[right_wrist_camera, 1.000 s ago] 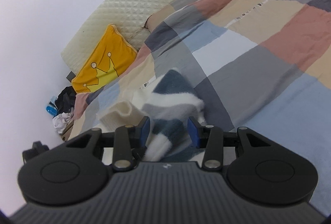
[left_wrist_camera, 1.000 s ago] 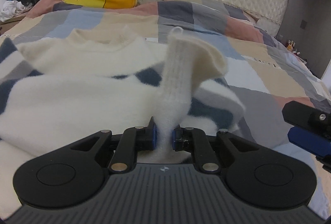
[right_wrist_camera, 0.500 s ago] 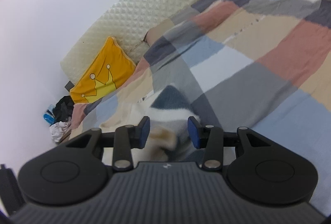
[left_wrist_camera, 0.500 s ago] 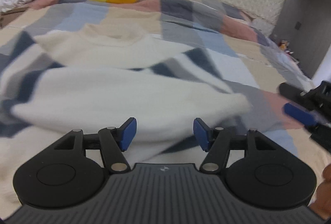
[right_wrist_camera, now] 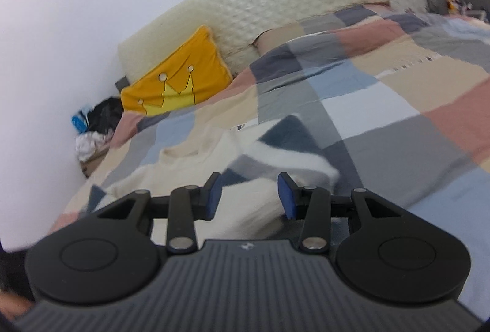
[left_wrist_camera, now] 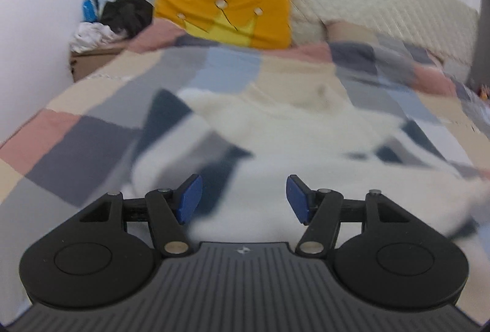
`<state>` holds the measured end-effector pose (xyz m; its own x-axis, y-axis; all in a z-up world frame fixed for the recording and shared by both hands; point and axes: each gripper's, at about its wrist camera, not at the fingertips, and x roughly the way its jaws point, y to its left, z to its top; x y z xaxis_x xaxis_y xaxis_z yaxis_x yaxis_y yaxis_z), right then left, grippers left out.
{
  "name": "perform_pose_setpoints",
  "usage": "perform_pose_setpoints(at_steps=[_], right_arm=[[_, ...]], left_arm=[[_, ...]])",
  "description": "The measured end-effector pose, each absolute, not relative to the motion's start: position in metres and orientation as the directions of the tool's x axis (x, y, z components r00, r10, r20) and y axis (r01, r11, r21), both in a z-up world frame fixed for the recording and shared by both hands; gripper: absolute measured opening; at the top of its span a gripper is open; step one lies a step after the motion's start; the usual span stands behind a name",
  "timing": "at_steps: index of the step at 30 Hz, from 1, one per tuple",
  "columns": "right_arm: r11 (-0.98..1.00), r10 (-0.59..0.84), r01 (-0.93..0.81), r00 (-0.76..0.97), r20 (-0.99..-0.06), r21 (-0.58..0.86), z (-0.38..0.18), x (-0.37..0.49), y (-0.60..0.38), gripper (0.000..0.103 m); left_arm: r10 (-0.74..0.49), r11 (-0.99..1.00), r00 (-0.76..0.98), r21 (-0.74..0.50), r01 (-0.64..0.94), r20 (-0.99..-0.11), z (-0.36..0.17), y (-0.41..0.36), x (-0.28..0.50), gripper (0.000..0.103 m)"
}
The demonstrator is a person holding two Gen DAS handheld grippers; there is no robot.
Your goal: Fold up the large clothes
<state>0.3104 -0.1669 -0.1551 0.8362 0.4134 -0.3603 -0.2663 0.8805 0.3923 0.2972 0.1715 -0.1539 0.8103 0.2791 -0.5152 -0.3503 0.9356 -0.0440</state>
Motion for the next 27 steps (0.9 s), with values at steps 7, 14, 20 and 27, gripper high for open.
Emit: perform_pose_setpoints(at_steps=[7, 14, 20, 27], right_arm=[[0.914, 0.395, -0.308, 0.827, -0.400, 0.264, -0.166, 0.326, -0.137, 0.041], [0.963, 0.268, -0.209, 0.818, -0.508, 0.173, -0.188, 0.339, -0.133, 0.031], [0.968, 0.251, -0.183, 0.768, -0.589, 0.174, -0.209, 0.348, -0.132, 0.032], [0.966, 0.255, -0.177, 0.754, -0.605, 0.187, -0.217, 0.351, -0.131, 0.032]], left_arm=[[0.304, 0.937, 0.800, 0.009, -0.350, -0.517, -0.168, 0.216, 0.331, 0.066], [0.342, 0.918, 0.751, 0.032, -0.394, -0.565, -0.199, 0.251, 0.353, 0.066], [0.332, 0.928, 0.707, 0.080, -0.365, -0.625, -0.215, 0.258, 0.364, 0.066], [0.313, 0.930, 0.714, 0.050, -0.364, -0.626, -0.217, 0.260, 0.359, 0.066]])
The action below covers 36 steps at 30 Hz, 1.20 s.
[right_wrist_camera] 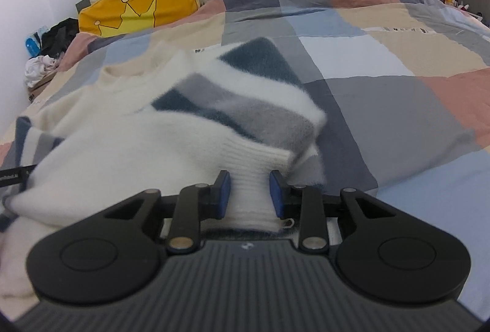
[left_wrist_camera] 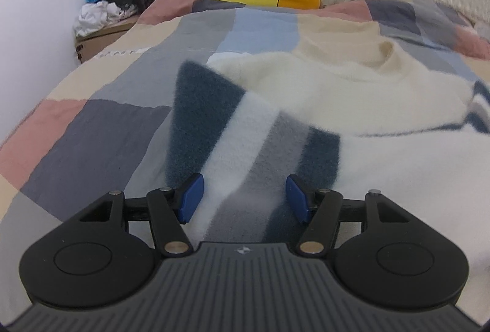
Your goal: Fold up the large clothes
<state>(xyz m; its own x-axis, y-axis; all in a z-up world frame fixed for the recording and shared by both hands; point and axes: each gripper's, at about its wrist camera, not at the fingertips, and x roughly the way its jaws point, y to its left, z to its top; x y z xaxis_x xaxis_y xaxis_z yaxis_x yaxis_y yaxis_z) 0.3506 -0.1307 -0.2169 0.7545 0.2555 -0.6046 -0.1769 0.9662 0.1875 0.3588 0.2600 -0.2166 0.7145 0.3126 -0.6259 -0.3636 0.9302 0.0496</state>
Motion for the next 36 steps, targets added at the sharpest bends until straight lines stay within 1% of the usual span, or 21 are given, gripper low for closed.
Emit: perform_pose_setpoints(at_steps=[7, 12, 22, 27, 32, 36], right_arm=[[0.957, 0.285, -0.190, 0.765, -0.578, 0.220, -0.203, 0.338, -0.135, 0.033], [0.942, 0.328, -0.220, 0.766, -0.553, 0.254, -0.187, 0.316, -0.136, 0.033], [0.938, 0.343, -0.322, 0.798, -0.495, 0.130, -0.156, 0.260, -0.128, 0.033], [0.932, 0.362, -0.320, 0.799, -0.480, 0.171, -0.149, 0.232, -0.142, 0.033], [0.931, 0.364, -0.301, 0.792, -0.490, 0.204, -0.147, 0.211, -0.152, 0.033], [0.935, 0.351, -0.264, 0.775, -0.526, 0.235, -0.153, 0.204, -0.165, 0.033]], left_arm=[[0.260, 0.923, 0.721, -0.054, -0.381, -0.642, -0.192, 0.262, 0.335, 0.067], [0.257, 0.919, 0.722, -0.068, -0.388, -0.643, -0.177, 0.249, 0.300, 0.067], [0.207, 0.910, 0.771, -0.170, -0.377, -0.602, -0.140, 0.211, 0.216, 0.067], [0.202, 0.914, 0.768, -0.164, -0.371, -0.608, -0.137, 0.197, 0.172, 0.067], [0.194, 0.905, 0.755, -0.182, -0.385, -0.627, -0.136, 0.192, 0.144, 0.067], [0.179, 0.907, 0.747, -0.186, -0.377, -0.640, -0.133, 0.190, 0.133, 0.067]])
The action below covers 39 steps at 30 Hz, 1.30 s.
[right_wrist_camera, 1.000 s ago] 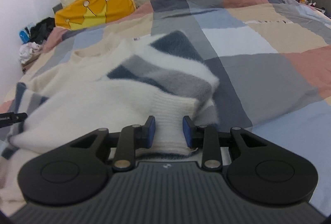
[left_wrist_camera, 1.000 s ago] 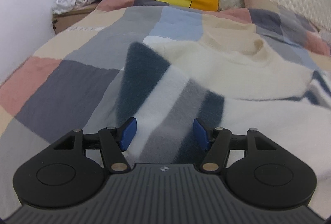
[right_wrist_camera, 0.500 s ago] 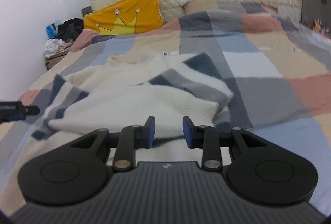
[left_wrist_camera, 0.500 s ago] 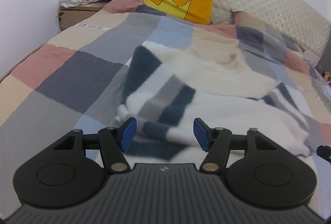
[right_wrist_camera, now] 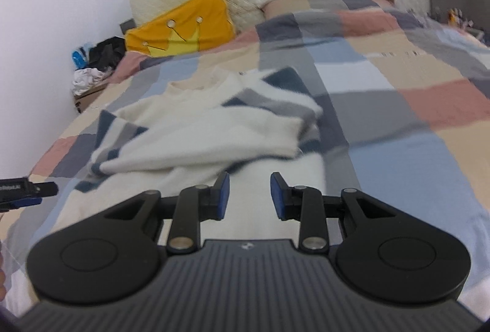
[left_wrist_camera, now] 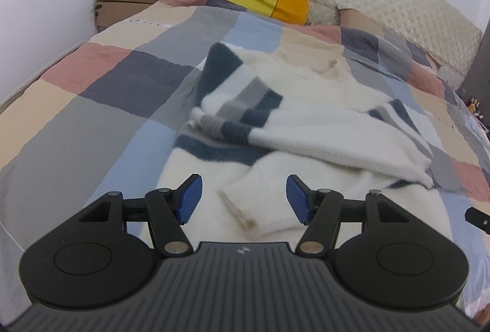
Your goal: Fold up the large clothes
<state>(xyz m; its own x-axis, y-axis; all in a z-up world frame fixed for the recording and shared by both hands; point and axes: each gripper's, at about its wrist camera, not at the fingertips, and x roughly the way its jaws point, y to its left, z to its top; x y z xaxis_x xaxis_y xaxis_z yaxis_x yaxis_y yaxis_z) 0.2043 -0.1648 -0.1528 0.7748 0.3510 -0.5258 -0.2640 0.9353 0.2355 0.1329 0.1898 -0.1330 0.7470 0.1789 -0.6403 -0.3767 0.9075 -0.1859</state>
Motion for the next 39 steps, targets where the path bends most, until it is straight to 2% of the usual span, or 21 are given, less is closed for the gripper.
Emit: perform_pose_setpoints(at_steps=[5, 7, 9, 19, 26, 33, 39], right_arm=[[0.940, 0.326, -0.178, 0.728, -0.603, 0.292, -0.167, 0.215, -0.183, 0.037], [0.939, 0.314, -0.135, 0.710, -0.630, 0.315, -0.174, 0.220, -0.188, 0.058], [0.936, 0.306, -0.094, 0.692, -0.654, 0.338, -0.181, 0.224, -0.193, 0.065], [0.862, 0.352, 0.095, 0.595, -0.722, 0.499, -0.216, 0.244, -0.220, 0.066], [0.784, 0.426, 0.168, 0.556, -0.714, 0.598, -0.229, 0.245, -0.232, 0.065], [0.715, 0.546, 0.149, 0.492, -0.678, 0.683, -0.236, 0.241, -0.224, 0.067], [0.688, 0.584, 0.145, 0.472, -0.660, 0.711, -0.234, 0.238, -0.220, 0.067]], left_arm=[[0.171, 0.908, 0.722, -0.177, -0.379, -0.671, -0.122, 0.200, 0.132, 0.069], [0.160, 0.904, 0.709, -0.186, -0.384, -0.687, -0.117, 0.211, 0.132, 0.071], [0.156, 0.894, 0.690, -0.196, -0.403, -0.707, -0.114, 0.226, 0.131, 0.072], [0.037, 0.841, 0.567, -0.281, -0.462, -0.823, -0.136, 0.292, 0.129, 0.075], [-0.120, 0.761, 0.556, -0.436, -0.481, -0.823, -0.171, 0.312, 0.125, 0.075], [-0.199, 0.686, 0.558, -0.522, -0.508, -0.806, -0.193, 0.323, 0.121, 0.075], [-0.238, 0.657, 0.555, -0.553, -0.512, -0.797, -0.201, 0.324, 0.120, 0.075]])
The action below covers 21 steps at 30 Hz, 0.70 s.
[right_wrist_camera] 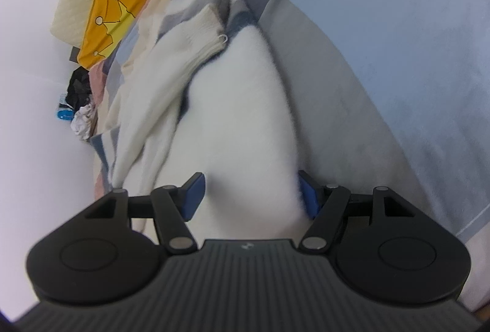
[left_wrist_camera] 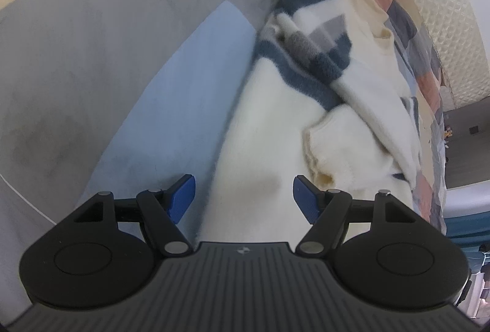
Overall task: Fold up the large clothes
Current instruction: 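Pinch the sweater hem with the right tool while the left tool approaches it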
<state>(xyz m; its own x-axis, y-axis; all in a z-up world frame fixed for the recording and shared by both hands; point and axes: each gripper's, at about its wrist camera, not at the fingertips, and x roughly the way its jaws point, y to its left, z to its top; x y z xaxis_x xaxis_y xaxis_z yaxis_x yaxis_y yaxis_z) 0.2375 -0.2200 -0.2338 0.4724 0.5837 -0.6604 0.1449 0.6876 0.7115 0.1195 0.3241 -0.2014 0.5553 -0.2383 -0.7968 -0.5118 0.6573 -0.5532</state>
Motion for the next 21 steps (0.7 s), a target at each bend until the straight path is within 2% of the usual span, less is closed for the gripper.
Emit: perform_pose_setpoints(at_steps=[10, 21], right_arm=[[0.660, 0.651, 0.122, 0.399, -0.646, 0.741, -0.234, 0.220, -0.208, 0.067], [0.683, 0.708, 0.047, 0.205, -0.676, 0.729, -0.224, 0.195, -0.192, 0.067]], left_arm=[[-0.244, 0.655, 0.542, -0.549, -0.519, -0.804, -0.205, 0.323, 0.119, 0.075], [-0.214, 0.729, 0.530, -0.495, -0.473, -0.821, -0.178, 0.348, 0.108, 0.075]])
